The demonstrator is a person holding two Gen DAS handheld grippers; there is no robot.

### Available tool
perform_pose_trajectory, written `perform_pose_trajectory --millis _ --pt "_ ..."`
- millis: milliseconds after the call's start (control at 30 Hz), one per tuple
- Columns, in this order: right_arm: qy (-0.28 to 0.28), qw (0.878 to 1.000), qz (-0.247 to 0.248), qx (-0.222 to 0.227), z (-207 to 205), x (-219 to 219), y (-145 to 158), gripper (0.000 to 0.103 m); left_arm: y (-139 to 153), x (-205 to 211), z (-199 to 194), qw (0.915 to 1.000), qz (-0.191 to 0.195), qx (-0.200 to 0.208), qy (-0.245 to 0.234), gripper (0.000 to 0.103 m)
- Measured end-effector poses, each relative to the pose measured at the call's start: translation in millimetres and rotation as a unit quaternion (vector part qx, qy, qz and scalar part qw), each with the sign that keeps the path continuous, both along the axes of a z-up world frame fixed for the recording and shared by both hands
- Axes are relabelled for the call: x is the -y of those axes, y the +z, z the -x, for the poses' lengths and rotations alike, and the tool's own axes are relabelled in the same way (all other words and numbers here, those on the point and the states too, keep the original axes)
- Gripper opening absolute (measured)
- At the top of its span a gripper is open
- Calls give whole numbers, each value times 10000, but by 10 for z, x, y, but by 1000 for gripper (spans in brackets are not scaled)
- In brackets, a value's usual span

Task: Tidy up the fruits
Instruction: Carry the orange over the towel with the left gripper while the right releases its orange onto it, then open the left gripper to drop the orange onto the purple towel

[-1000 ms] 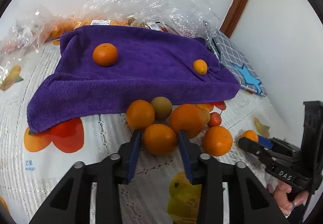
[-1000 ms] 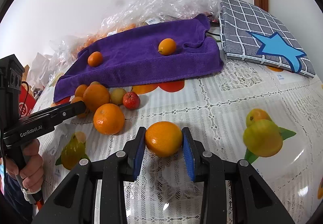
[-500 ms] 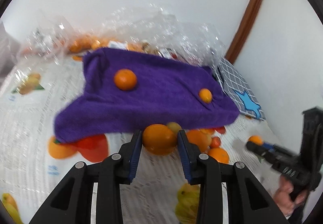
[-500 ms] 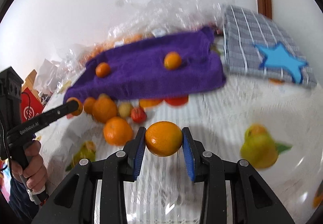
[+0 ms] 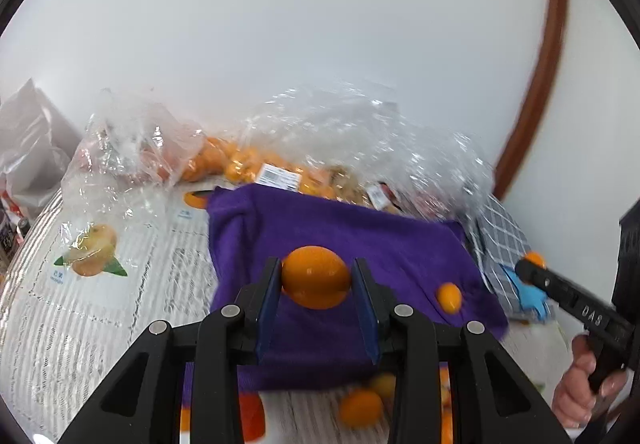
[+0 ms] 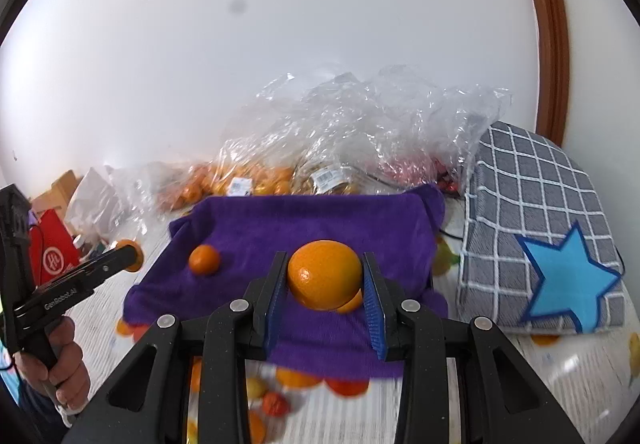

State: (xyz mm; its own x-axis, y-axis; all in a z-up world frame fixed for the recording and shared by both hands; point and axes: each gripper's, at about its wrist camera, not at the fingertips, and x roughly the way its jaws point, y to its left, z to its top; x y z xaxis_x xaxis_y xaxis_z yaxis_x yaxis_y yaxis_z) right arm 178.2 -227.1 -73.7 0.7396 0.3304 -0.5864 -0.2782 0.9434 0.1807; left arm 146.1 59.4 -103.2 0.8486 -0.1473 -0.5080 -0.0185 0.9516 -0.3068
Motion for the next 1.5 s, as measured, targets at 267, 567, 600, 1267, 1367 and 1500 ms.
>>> perform_pose_trajectory --millis 267,567,600,1267,1367,1500 --pt "-79 9986 -59 -528 -276 78 -494 35 -277 -55 -173 9996 49 -290 51 34" --pt "-162 9959 -97 -887 -401 163 -712 35 -397 -7 -263 9987 51 -513 3 34" --pt "-134 9955 -84 -931 -413 153 -735 35 -404 -14 -272 9985 95 -530 -6 34" --pt "159 9960 168 -859 -341 -2 -776 42 -506 89 -323 9971 -141 -752 -37 34" --pt "161 9973 99 -716 -299 -4 -744 46 -502 85 -329 9972 -126 -740 -55 34" --pt "97 9979 72 -629 -258 2 -716 46 -495 89 -309 9975 -93 -692 -104 43"
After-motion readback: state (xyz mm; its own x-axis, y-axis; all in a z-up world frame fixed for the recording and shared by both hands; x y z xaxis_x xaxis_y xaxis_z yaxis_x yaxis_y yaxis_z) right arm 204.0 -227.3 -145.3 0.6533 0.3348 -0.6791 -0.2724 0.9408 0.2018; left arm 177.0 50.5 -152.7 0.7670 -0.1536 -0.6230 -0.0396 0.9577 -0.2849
